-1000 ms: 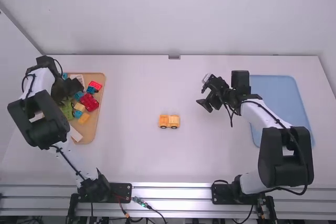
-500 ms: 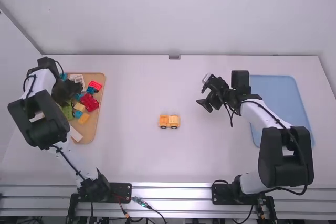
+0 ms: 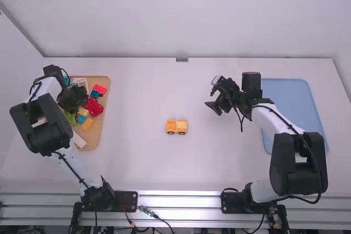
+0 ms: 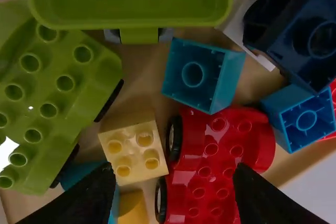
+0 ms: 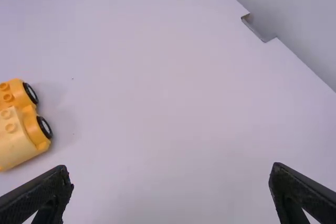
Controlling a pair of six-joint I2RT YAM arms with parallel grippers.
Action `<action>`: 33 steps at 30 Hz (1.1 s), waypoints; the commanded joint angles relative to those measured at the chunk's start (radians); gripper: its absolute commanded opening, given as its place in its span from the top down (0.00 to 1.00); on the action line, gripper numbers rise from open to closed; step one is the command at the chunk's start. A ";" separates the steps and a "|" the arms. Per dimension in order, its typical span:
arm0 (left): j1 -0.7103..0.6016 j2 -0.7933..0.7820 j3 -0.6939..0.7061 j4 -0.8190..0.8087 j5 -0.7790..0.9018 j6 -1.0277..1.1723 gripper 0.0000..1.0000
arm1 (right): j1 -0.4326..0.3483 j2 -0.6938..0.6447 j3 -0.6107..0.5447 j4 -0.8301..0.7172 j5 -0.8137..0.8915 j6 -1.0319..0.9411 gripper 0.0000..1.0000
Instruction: Assemble lego blocks to make yellow taxi
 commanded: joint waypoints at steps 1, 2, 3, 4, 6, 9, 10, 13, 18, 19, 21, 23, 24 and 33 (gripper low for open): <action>0.003 0.004 -0.013 -0.005 0.003 -0.007 0.40 | -0.001 -0.009 -0.017 0.008 -0.006 0.005 0.01; 0.003 0.004 -0.013 -0.007 -0.008 -0.016 0.40 | 0.000 -0.009 -0.017 0.009 -0.006 0.005 0.01; 0.003 0.004 -0.013 -0.013 -0.033 -0.047 0.41 | -0.001 -0.009 -0.017 0.009 -0.007 0.005 0.01; 0.003 0.004 -0.013 -0.016 -0.044 -0.061 0.41 | -0.001 -0.009 -0.017 0.009 -0.006 0.005 0.01; 0.003 0.004 -0.013 -0.023 -0.069 -0.092 0.41 | -0.001 -0.009 -0.017 0.010 -0.007 0.005 0.01; 0.003 0.004 -0.013 -0.023 -0.073 -0.109 0.41 | -0.001 -0.009 -0.017 0.010 -0.006 0.004 0.01; 0.003 0.004 -0.013 -0.025 -0.076 -0.123 0.40 | -0.001 -0.009 -0.017 0.009 -0.007 0.004 0.01; 0.003 0.004 -0.013 -0.037 -0.107 -0.167 0.41 | -0.001 -0.009 -0.017 0.010 -0.007 0.004 0.01; 0.003 0.004 -0.013 -0.060 -0.117 -0.185 0.41 | 0.001 -0.009 -0.017 0.010 -0.007 0.005 0.01; 0.003 0.004 -0.013 -0.066 -0.121 -0.187 0.42 | 0.001 -0.009 -0.017 0.010 -0.006 0.004 0.01; 0.004 0.004 -0.013 -0.068 -0.120 -0.190 0.43 | -0.001 -0.009 -0.017 0.010 -0.009 0.005 0.01; 0.004 0.004 -0.013 -0.064 -0.132 -0.189 0.44 | -0.001 -0.009 -0.017 0.009 -0.009 0.005 0.01; 0.004 0.004 -0.013 -0.063 -0.142 -0.190 0.44 | -0.001 -0.009 -0.017 0.008 -0.008 0.005 0.01; 0.003 0.004 -0.036 -0.024 -0.144 -0.182 0.36 | 0.000 -0.009 -0.018 0.006 -0.009 0.009 0.01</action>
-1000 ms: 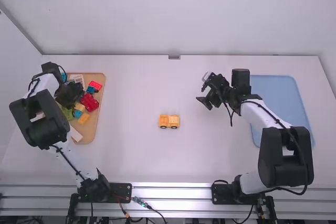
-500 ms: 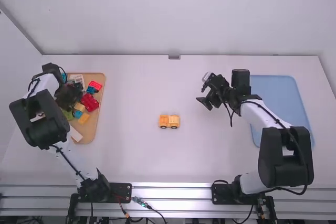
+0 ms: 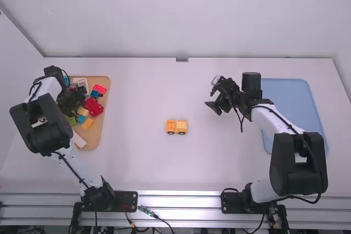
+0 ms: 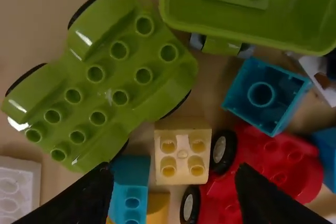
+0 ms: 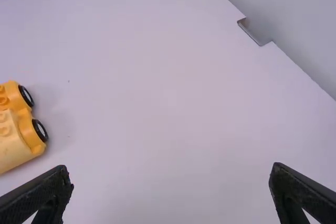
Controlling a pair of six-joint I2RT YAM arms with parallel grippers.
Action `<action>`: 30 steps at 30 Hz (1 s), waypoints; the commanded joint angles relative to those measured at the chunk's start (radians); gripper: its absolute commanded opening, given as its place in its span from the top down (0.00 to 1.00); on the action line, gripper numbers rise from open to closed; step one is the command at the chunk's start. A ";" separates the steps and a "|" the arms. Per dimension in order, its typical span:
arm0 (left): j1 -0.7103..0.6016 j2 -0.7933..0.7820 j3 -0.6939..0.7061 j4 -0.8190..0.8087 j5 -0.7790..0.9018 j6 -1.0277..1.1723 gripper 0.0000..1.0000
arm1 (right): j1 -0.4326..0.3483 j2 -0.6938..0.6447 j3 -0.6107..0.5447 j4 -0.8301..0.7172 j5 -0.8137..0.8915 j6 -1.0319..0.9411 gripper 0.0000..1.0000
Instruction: Assemble lego blocks to make yellow taxi
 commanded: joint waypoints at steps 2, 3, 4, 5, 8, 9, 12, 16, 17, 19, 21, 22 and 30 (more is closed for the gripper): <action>0.003 0.004 -0.058 0.027 -0.010 0.000 0.36 | -0.001 -0.009 -0.011 -0.002 -0.009 0.005 0.01; 0.004 0.004 -0.070 0.038 -0.010 -0.003 0.37 | -0.001 -0.009 -0.010 -0.002 -0.009 0.005 0.01; 0.004 0.004 -0.074 0.042 -0.010 -0.003 0.37 | -0.001 -0.009 -0.011 -0.002 -0.009 0.005 0.01; 0.003 0.004 -0.085 0.050 -0.010 -0.003 0.39 | 0.000 -0.009 -0.010 -0.002 -0.009 0.005 0.01; 0.002 0.003 -0.095 0.064 -0.010 -0.003 0.44 | 0.000 -0.009 -0.010 -0.002 -0.009 0.005 0.01; 0.002 0.003 -0.095 0.067 -0.010 -0.002 0.44 | 0.000 -0.009 -0.010 -0.002 -0.009 0.005 0.01; 0.002 0.003 -0.095 0.066 -0.010 -0.001 0.48 | 0.000 -0.009 -0.011 -0.002 -0.009 0.005 0.01; 0.002 0.003 -0.093 0.062 -0.010 -0.001 0.47 | 0.000 -0.009 -0.011 -0.002 -0.008 0.005 0.01; 0.003 0.003 -0.093 0.066 -0.010 -0.001 0.46 | 0.000 -0.009 -0.010 -0.002 -0.008 0.005 0.01; 0.003 0.003 -0.094 0.073 -0.012 -0.001 0.44 | 0.001 -0.009 -0.010 -0.002 -0.008 0.005 0.01; 0.004 0.003 -0.102 0.085 -0.013 0.001 0.38 | 0.000 -0.009 -0.011 -0.003 -0.009 0.005 0.01; 0.004 0.003 -0.106 0.089 -0.012 0.000 0.38 | 0.000 -0.009 -0.011 -0.003 -0.008 0.005 0.01; 0.002 0.004 -0.139 0.134 -0.010 -0.002 0.42 | 0.000 -0.009 -0.011 -0.008 -0.008 0.005 0.01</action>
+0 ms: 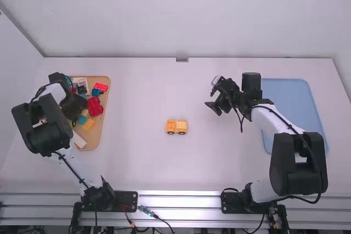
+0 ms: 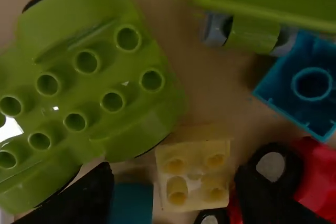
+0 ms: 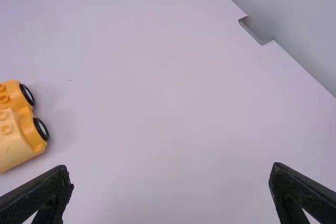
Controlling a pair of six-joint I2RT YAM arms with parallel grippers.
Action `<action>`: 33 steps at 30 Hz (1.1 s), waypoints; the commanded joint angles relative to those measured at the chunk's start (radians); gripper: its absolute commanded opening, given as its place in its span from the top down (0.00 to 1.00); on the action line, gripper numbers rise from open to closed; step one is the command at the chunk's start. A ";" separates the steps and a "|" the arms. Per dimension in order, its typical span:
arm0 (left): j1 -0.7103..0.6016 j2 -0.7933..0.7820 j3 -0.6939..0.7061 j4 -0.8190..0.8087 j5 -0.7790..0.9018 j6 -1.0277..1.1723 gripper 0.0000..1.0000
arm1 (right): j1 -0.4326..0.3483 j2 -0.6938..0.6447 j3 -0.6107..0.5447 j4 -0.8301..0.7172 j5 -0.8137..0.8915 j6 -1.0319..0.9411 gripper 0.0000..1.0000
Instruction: Assemble lego blocks to make yellow taxi
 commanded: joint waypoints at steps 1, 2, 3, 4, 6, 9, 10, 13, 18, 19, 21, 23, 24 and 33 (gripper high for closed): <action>0.003 0.009 -0.008 0.000 -0.011 0.004 0.44 | 0.000 -0.009 -0.010 -0.003 -0.008 0.004 0.01; 0.004 0.009 -0.008 0.000 -0.011 0.003 0.46 | 0.000 -0.009 -0.010 -0.003 -0.008 0.004 0.01; 0.003 0.009 -0.007 -0.001 -0.011 0.003 0.48 | 0.000 -0.009 -0.010 -0.003 -0.008 0.004 0.01; 0.002 0.009 -0.007 -0.001 -0.013 0.004 0.51 | 0.000 -0.009 -0.010 -0.003 -0.009 0.004 0.01; 0.004 0.009 -0.007 0.002 -0.013 0.003 0.55 | 0.000 -0.009 -0.010 -0.003 -0.009 0.004 0.01; 0.004 0.009 -0.007 0.003 -0.011 0.003 0.63 | 0.000 -0.009 -0.010 -0.004 -0.009 0.004 0.01; 0.004 0.009 -0.007 0.003 -0.010 0.004 0.64 | 0.000 -0.009 -0.010 -0.003 -0.009 0.005 0.01; 0.004 0.009 -0.007 -0.002 -0.013 0.009 0.64 | 0.000 -0.009 -0.010 -0.004 -0.009 0.004 0.01; 0.002 0.009 -0.007 0.003 -0.015 0.031 0.65 | 0.000 -0.009 -0.009 -0.003 -0.009 0.004 0.01; 0.003 0.009 -0.007 0.004 -0.016 0.031 0.65 | 0.000 -0.009 -0.009 -0.003 -0.009 0.004 0.01; 0.002 0.009 -0.006 0.003 -0.041 0.030 0.69 | 0.000 -0.009 -0.010 -0.003 -0.008 0.004 0.01; 0.003 0.009 0.001 -0.003 -0.060 0.030 0.72 | 0.000 -0.009 -0.009 -0.003 -0.009 0.004 0.01; 0.003 0.009 0.012 -0.014 -0.074 0.031 0.73 | 0.000 -0.009 -0.009 -0.003 -0.008 0.004 0.01; 0.002 0.009 0.130 -0.131 -0.089 0.031 0.85 | 0.000 -0.009 -0.009 0.001 -0.009 0.004 0.01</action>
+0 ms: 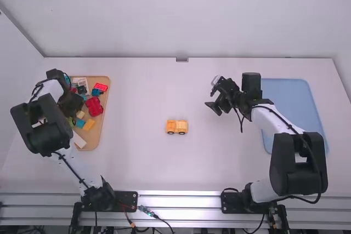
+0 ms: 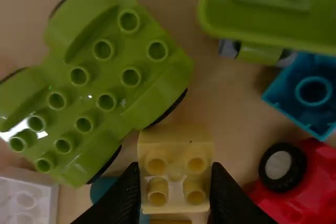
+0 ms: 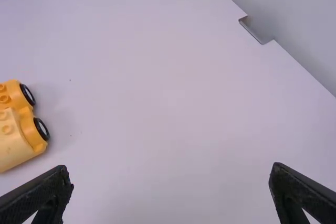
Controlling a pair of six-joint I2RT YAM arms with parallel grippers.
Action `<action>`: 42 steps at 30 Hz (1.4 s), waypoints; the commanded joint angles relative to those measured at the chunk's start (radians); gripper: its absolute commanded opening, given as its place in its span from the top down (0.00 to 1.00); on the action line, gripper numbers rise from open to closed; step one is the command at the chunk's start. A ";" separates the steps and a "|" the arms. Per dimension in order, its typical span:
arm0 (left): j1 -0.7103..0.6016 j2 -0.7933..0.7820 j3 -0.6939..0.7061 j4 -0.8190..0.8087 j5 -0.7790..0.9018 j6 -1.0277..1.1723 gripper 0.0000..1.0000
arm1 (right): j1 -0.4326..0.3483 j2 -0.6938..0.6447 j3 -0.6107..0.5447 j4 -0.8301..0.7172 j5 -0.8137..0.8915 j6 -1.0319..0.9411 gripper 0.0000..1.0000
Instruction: Assemble lego blocks to make yellow taxi
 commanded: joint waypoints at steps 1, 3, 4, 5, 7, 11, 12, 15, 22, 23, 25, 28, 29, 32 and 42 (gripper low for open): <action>0.002 0.008 0.046 -0.025 -0.017 0.004 0.86 | 0.000 -0.009 -0.009 0.000 -0.009 0.006 0.01; 0.002 0.008 0.070 -0.041 -0.005 0.043 0.86 | 0.000 -0.009 -0.009 0.000 -0.009 0.006 0.01; 0.002 0.008 0.076 -0.045 0.008 0.060 0.86 | 0.000 -0.009 -0.009 0.000 -0.009 0.006 0.01; 0.002 0.008 0.091 -0.051 0.048 0.113 0.88 | 0.000 -0.009 -0.009 0.003 -0.009 0.006 0.01; 0.000 0.008 0.106 -0.059 0.100 0.174 0.89 | 0.000 -0.009 -0.010 0.004 -0.009 0.006 0.01; -0.024 0.008 0.151 -0.103 0.194 0.306 0.98 | 0.001 -0.009 -0.009 0.008 -0.010 0.006 0.01; -0.035 0.008 0.165 -0.121 0.196 0.332 0.98 | 0.001 -0.009 -0.009 0.011 -0.013 0.006 0.01; -0.076 0.008 0.203 -0.158 0.193 0.408 0.98 | 0.001 -0.009 -0.009 0.013 -0.013 0.006 0.01; -0.280 0.008 0.269 -0.232 0.044 0.602 0.98 | 0.000 -0.009 -0.009 0.034 -0.017 0.006 0.01; -0.319 0.008 0.269 -0.236 0.013 0.631 0.98 | 0.000 -0.009 -0.009 0.034 -0.022 0.006 0.01; -0.398 0.008 0.261 -0.240 -0.025 0.684 0.98 | 0.000 -0.009 -0.009 0.034 -0.036 0.006 0.01; -0.526 0.008 0.243 -0.244 -0.045 0.803 0.98 | 0.000 -0.009 -0.009 0.034 -0.035 0.006 0.01; -0.546 0.008 0.238 -0.241 -0.045 0.821 0.98 | 0.000 -0.009 -0.009 0.035 -0.035 0.006 0.01; -0.632 0.008 0.220 -0.230 -0.043 0.900 0.98 | 0.000 -0.009 -0.009 0.042 -0.035 0.006 0.01; -0.732 -0.015 0.116 -0.252 0.205 1.205 0.98 | -0.016 -0.009 -0.009 0.104 -0.035 0.099 0.01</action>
